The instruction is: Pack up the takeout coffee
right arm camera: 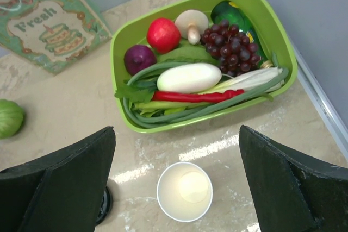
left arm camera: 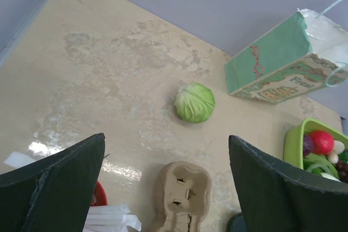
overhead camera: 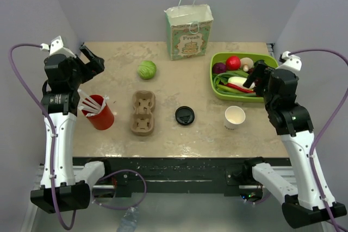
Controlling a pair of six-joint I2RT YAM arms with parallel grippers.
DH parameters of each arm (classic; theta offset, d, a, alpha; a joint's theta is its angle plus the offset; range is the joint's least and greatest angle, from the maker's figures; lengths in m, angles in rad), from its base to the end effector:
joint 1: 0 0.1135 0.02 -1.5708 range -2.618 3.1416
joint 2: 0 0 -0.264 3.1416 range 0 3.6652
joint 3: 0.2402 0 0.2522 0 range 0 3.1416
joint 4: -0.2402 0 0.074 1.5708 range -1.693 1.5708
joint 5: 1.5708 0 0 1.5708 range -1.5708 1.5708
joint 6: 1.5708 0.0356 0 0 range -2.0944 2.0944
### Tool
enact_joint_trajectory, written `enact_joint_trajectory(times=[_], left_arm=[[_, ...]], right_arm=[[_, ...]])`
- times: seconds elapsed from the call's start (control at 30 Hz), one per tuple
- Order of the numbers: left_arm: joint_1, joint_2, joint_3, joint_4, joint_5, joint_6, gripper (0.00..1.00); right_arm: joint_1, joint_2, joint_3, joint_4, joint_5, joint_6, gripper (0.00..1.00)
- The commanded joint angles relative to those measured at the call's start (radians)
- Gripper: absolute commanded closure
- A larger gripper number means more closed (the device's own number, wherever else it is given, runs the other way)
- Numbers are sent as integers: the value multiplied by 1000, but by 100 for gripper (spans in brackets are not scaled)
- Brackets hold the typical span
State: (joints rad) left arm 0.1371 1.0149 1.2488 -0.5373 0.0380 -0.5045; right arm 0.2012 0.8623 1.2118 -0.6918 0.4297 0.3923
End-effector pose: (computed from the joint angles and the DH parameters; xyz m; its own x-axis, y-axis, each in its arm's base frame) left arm 0.2079 0.0273 0.4202 -0.2104 -0.5166 -0.8300 -0.2312 0.8512 -0.4712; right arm 0.1578 0.0170 0.4185 -0.2263 0.3086 -0.9239 0.3132 0.9212 0.2309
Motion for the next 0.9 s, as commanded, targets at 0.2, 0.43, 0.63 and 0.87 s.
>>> enact_joint_trajectory(times=[0.2, 0.43, 0.63, 0.87], left_arm=[[-212, 69, -9, 122, 83, -28, 0], [-370, 114, -58, 157, 119, -31, 0], [-533, 157, -84, 163, 68, -9, 0], [-683, 244, -52, 103, -27, 31, 0]], right_arm=[[-5, 75, -127, -138, -190, 43, 9], [-3, 110, -238, -156, -281, 60, 31], [-5, 123, -202, -147, -298, 34, 34], [-5, 118, -167, -169, -289, 2, 35]])
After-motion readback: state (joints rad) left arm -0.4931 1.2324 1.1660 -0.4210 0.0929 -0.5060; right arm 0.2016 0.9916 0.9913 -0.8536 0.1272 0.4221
